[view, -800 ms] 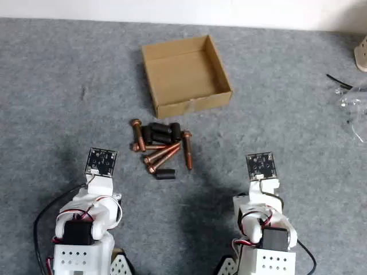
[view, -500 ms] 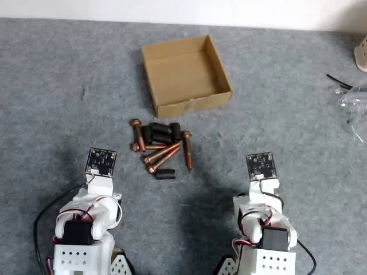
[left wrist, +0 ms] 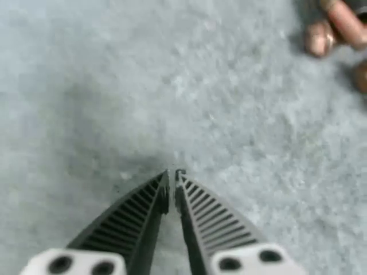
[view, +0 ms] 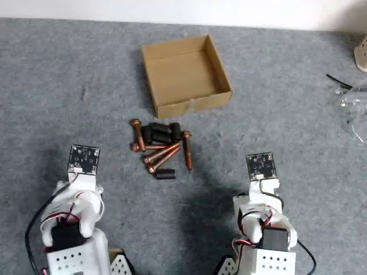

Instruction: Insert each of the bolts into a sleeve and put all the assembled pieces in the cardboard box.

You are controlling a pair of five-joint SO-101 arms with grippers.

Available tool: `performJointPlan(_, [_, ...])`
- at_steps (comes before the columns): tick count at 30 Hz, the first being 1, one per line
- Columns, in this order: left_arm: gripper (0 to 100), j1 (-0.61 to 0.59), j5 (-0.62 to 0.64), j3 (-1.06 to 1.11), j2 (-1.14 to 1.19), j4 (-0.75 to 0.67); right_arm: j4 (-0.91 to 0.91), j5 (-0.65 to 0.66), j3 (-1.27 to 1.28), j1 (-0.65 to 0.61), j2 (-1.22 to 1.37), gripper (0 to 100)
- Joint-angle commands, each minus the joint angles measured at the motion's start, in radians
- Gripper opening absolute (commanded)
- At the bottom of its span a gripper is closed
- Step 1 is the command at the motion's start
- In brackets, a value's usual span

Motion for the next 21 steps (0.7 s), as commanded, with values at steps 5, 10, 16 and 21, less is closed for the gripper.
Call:
performJointPlan(5, [5,-0.022,-0.04,-0.222,-0.005,-0.029,0.002,0.005,0.139,0.013,-0.005,21.3])
performJointPlan(10, [5,-0.015,0.018,-0.423,0.002,-0.057,-0.021,0.008,0.139,0.013,-0.005,21.3])
performJointPlan(16, [5,0.096,0.018,-0.541,0.008,-0.1,-0.022,0.008,0.139,0.013,-0.005,21.3])
performJointPlan(21, [5,0.171,0.023,-0.576,0.208,-0.157,-0.022,0.008,0.139,0.013,-0.005,21.3])
